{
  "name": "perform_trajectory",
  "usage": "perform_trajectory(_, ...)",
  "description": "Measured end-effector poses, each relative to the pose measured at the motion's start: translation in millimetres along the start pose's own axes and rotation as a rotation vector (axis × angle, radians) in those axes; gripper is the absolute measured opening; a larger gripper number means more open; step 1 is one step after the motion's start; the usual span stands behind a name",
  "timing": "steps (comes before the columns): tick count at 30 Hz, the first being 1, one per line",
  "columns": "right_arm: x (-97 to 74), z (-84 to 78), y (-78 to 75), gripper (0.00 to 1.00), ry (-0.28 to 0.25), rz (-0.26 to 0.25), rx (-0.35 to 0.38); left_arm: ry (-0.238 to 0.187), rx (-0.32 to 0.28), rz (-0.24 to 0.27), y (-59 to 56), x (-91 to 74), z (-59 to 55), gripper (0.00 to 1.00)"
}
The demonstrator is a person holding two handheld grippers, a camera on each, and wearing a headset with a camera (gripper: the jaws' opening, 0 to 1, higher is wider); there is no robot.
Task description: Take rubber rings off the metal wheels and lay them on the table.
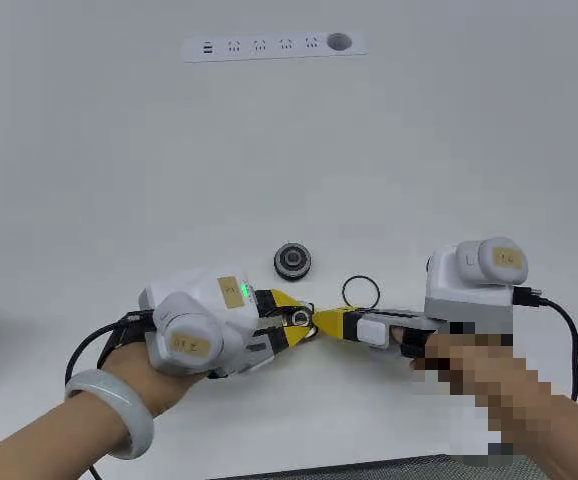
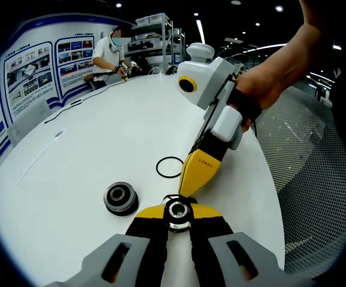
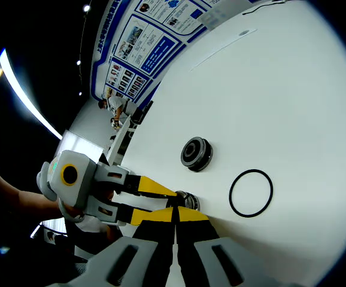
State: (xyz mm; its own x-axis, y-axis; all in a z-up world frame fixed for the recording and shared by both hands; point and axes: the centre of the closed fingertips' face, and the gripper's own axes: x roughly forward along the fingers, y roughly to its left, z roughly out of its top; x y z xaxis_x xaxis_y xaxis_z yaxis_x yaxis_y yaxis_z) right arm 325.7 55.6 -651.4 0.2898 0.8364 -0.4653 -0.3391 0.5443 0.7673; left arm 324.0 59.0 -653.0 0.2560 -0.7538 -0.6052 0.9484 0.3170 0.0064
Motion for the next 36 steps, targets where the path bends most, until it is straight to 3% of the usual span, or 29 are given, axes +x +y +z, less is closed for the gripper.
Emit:
perform_trajectory(4,2.2,1.2,7.3,0.01,-0.002,0.024,-0.001,0.000,0.000,0.000,0.0,0.0,0.1,0.13)
perform_trajectory(6,3.6,3.4,16.2,0.02,-0.012,0.064,0.005,0.000,0.000,0.000,0.1,-0.1,0.0,0.13)
perform_trajectory(19,-1.2,5.1,3.8,0.02,-0.023,0.010,0.014,-0.004,0.010,-0.004,-0.1,0.0,0.8,0.13)
perform_trajectory(36,-1.5,4.4,-0.2,0.02,-0.018,-0.006,0.012,-0.032,0.000,0.002,2.8,-5.6,0.8,0.21)
